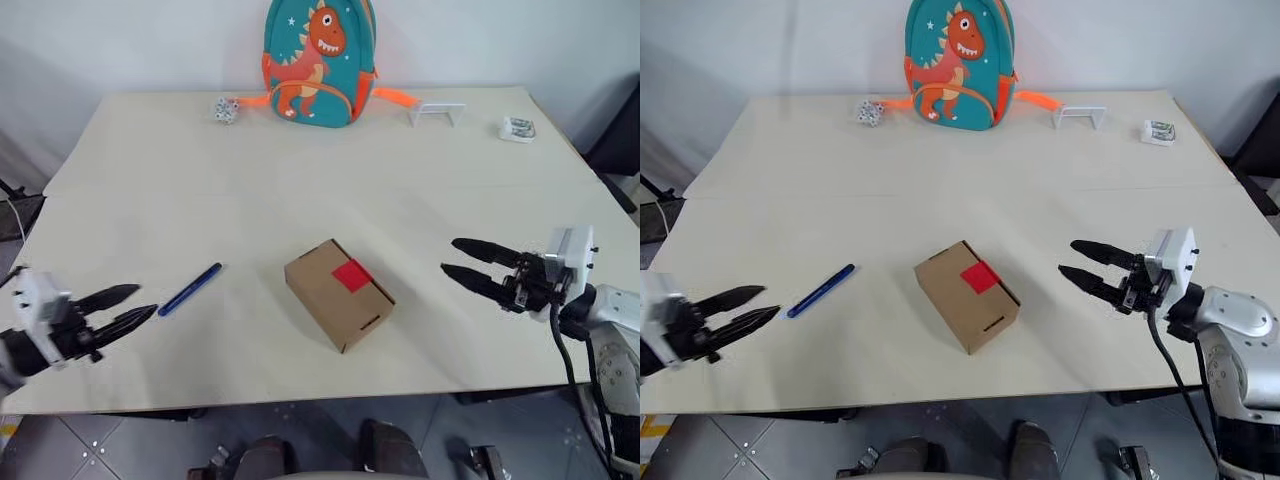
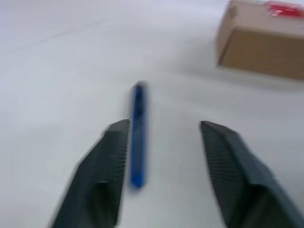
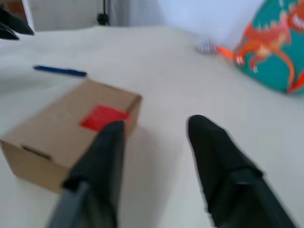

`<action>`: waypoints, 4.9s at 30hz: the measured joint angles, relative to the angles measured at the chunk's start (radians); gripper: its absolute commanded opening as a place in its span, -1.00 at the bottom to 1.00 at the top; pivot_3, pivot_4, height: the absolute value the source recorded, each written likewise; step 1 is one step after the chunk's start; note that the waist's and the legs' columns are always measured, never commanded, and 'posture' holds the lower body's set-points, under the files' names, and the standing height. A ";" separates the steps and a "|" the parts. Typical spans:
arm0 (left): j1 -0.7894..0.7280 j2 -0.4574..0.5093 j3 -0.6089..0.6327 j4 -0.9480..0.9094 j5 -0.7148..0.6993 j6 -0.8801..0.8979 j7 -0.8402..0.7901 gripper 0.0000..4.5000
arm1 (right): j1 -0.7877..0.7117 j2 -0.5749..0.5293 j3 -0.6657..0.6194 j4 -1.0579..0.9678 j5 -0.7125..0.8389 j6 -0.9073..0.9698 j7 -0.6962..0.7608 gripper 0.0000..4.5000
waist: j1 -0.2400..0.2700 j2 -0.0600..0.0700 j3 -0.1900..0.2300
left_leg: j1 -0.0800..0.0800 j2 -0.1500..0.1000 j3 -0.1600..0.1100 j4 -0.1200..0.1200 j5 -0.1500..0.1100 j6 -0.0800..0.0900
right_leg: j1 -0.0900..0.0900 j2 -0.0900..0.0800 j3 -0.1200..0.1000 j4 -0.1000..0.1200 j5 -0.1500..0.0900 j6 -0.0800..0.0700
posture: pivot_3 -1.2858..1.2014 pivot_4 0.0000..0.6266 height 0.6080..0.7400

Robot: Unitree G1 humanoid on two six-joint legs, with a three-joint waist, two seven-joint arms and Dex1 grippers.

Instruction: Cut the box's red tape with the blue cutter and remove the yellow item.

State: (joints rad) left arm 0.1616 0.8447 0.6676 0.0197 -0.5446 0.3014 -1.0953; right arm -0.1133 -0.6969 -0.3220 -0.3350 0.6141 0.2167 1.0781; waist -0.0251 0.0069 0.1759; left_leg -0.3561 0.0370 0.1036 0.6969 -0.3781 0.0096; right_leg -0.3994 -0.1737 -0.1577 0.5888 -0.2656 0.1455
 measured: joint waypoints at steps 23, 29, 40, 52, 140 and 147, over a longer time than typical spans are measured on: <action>-0.054 -0.018 -0.122 0.003 0.096 -0.045 0.098 1.00 | 0.079 0.023 0.053 -0.151 0.156 -0.061 0.107 0.97 | 0.022 -0.005 0.000 | 0.001 0.004 0.003 0.000 -0.003 -0.001 | -0.004 0.003 0.002 0.003 0.000 -0.001 | 0.03 -0.52 1.00; -0.139 -0.061 -0.289 0.044 0.216 -0.085 0.198 1.00 | 0.060 0.023 0.083 -0.134 0.151 -0.062 0.101 0.97 | 0.022 -0.005 0.000 | 0.000 0.007 0.014 0.000 -0.003 -0.002 | -0.008 0.006 0.002 0.004 0.000 -0.002 | 0.03 -0.52 1.00; -0.219 -0.104 -0.343 0.067 0.234 -0.034 0.289 1.00 | 0.061 0.023 0.106 -0.141 0.131 -0.062 0.059 0.97 | 0.028 -0.004 -0.001 | 0.002 0.007 0.016 0.002 -0.003 -0.002 | -0.008 0.006 0.005 0.005 0.001 -0.003 | 0.03 -0.52 1.00; -0.192 -0.097 -0.383 0.026 0.238 -0.029 0.296 -0.26 | 0.082 0.023 0.108 -0.146 0.130 -0.063 0.044 1.00 | 0.025 0.002 -0.005 | 0.004 0.008 0.017 0.002 -0.003 -0.002 | -0.008 0.006 0.007 0.006 0.001 -0.005 | 0.03 -0.52 1.00; -0.487 -0.251 -1.179 -0.600 0.442 0.517 0.227 -0.79 | 0.133 -0.274 0.437 -0.431 -0.029 0.572 -0.328 -0.98 | 0.056 -0.001 -0.007 | 0.001 0.009 0.016 0.008 -0.006 0.001 | -0.009 0.007 0.009 0.001 0.001 -0.008 | 0.03 -0.52 1.00; -0.491 -0.248 -1.182 -0.602 0.438 0.526 0.235 -0.79 | 0.106 -0.268 0.487 -0.385 -0.069 0.568 -0.305 -0.98 | 0.055 -0.002 -0.008 | 0.001 0.009 0.016 0.008 -0.006 0.001 | -0.009 0.007 0.009 0.001 0.001 -0.008 | 0.03 -0.52 1.00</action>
State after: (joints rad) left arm -0.3293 0.5964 -0.5142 -0.5824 -0.1063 0.8269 -0.8607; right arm -0.0074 -0.9652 0.1653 -0.7196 0.5454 0.7846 0.7726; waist 0.0300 0.0053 0.1683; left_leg -0.3550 0.0458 0.1201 0.7052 -0.3841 0.0102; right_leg -0.4081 -0.1662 -0.1484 0.5902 -0.2650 0.1378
